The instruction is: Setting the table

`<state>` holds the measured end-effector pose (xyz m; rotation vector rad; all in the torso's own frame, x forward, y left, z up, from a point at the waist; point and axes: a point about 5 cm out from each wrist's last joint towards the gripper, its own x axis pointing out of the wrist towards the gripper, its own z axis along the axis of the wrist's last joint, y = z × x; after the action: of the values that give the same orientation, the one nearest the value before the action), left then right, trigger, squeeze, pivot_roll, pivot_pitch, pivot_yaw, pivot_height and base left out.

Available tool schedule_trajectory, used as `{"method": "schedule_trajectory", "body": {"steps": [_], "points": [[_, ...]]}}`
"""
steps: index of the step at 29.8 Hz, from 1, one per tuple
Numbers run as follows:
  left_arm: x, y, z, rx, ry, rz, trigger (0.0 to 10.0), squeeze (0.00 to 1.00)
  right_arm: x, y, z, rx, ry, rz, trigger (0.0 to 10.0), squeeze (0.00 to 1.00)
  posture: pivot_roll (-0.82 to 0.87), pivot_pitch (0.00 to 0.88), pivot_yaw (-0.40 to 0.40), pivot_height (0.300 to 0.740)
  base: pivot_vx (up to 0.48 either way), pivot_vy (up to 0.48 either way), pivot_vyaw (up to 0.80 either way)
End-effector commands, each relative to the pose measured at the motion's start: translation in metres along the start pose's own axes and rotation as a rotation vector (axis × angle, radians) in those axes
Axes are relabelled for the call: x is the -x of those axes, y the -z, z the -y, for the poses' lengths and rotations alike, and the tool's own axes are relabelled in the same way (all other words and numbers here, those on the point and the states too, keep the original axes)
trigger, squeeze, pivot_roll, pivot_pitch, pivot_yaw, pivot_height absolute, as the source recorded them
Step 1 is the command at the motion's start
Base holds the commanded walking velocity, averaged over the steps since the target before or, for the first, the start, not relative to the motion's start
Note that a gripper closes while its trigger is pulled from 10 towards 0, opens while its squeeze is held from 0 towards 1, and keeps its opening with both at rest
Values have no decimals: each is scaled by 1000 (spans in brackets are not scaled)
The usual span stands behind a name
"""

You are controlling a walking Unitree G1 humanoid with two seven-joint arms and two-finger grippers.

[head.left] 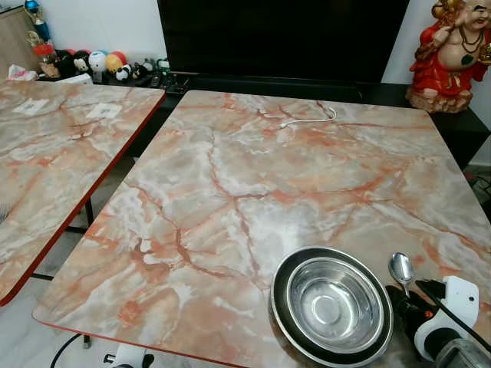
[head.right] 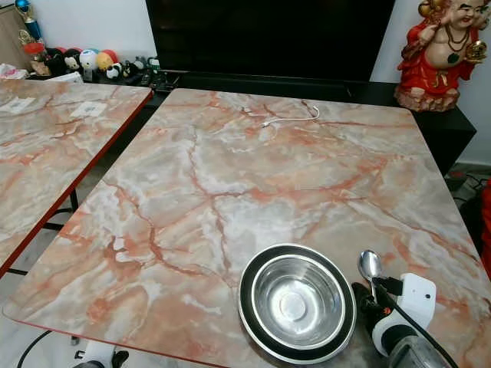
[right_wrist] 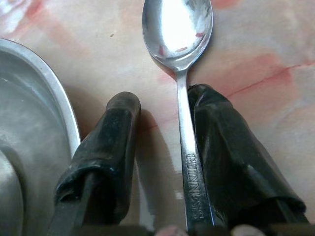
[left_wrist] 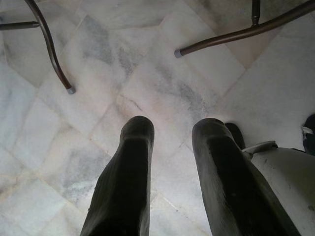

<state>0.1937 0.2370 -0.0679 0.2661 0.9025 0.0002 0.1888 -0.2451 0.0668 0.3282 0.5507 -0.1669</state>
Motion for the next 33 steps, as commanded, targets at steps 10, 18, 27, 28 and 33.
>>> {"method": "schedule_trajectory", "body": {"steps": [10, 18, 27, 28, 33], "points": [[1, 3, -2, -8, 1, -19, 10000, 0, -1, 11, 21, 114, 174, -66, 10000, 0, -18, 28, 1, 740, 0, 0, 0], [1, 3, -2, -10, 1, -19, 10000, 0, -2, 9, 19, 142, 188, -44, 10000, 0, -18, 29, 2, 740, 0, 0, 0], [0, 2, -2, -11, 2, -19, 10000, 0, -3, -1, 17, 41, 172, 38, 10000, 0, -18, 29, 2, 740, 0, 0, 0], [0, 2, -2, -10, 2, -19, 10000, 0, -3, -2, 17, 31, 173, 46, 10000, 0, -18, 29, 2, 740, 0, 0, 0], [0, 2, -2, -10, 3, -18, 10000, 0, -4, -4, 16, 55, 178, 60, 10000, 0, -18, 29, 2, 740, 0, 0, 0]]}}
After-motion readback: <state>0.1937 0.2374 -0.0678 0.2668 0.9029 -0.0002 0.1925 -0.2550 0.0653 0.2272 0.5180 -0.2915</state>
